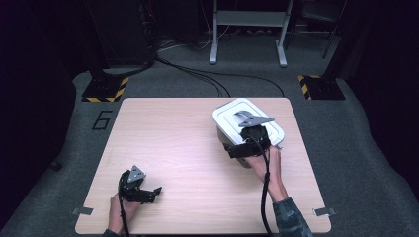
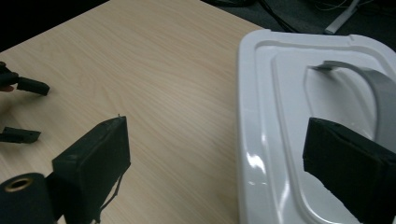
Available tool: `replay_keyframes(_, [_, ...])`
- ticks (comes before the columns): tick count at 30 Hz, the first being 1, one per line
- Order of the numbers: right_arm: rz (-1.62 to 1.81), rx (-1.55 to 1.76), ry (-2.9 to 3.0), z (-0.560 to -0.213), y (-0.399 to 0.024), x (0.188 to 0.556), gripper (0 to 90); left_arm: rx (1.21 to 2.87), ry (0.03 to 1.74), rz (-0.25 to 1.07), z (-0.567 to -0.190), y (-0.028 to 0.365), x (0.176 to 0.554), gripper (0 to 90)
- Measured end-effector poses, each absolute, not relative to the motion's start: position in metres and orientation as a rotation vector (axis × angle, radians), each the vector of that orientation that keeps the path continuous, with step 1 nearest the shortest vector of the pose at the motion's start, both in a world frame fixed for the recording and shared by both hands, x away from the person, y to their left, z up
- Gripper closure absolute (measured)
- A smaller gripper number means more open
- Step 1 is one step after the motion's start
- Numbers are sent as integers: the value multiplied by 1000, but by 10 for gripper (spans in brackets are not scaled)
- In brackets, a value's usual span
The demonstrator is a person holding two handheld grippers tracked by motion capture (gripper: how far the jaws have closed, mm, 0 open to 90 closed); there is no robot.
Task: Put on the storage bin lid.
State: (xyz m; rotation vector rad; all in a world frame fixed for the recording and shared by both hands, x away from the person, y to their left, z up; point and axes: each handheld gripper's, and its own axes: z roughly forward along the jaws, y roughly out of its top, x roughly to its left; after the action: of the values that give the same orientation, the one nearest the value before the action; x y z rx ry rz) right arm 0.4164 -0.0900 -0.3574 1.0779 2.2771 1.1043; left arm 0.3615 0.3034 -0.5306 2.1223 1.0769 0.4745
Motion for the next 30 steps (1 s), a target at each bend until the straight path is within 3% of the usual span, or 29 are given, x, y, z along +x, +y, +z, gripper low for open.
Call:
replay_keyframes(10, [1129,959,2329,-387,-53,389,29,2127,1078,472,-530,304,361,49])
replay_keyframes(30, [999,1057,2442,-506,-38,365,0,2119,1078,475,-531,303,362,49])
